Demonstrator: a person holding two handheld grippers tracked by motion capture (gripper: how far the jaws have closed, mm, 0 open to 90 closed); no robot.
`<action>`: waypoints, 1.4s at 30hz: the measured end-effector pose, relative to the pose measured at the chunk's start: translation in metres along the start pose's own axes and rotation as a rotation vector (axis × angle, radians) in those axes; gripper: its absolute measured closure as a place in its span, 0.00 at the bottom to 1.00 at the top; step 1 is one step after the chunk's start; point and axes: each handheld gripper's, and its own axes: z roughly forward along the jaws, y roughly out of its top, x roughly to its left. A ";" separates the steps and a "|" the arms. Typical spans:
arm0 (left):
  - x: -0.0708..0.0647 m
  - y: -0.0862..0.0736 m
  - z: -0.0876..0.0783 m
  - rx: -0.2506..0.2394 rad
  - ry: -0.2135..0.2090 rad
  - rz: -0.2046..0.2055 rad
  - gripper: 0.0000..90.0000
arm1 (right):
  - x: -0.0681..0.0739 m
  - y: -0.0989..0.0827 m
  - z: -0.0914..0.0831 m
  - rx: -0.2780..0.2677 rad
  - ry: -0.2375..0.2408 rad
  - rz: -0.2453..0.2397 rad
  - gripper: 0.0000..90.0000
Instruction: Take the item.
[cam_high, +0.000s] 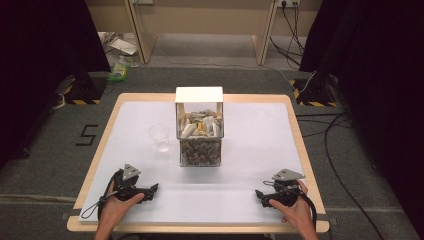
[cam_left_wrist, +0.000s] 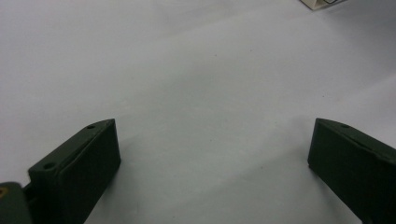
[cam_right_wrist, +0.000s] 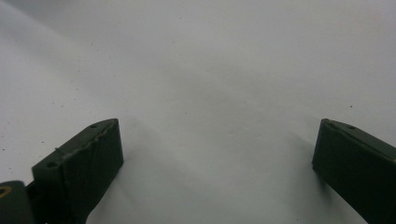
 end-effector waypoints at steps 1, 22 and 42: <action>0.000 0.000 0.000 -0.001 0.000 -0.001 0.02 | 0.000 0.000 0.000 0.000 0.000 0.000 0.03; -0.019 0.034 -0.032 -0.166 -0.083 0.034 0.19 | 0.000 0.000 0.000 0.000 0.000 0.000 0.03; -0.059 0.123 -0.091 -0.363 -0.240 0.132 0.32 | 0.000 0.000 0.000 0.000 -0.001 -0.004 0.03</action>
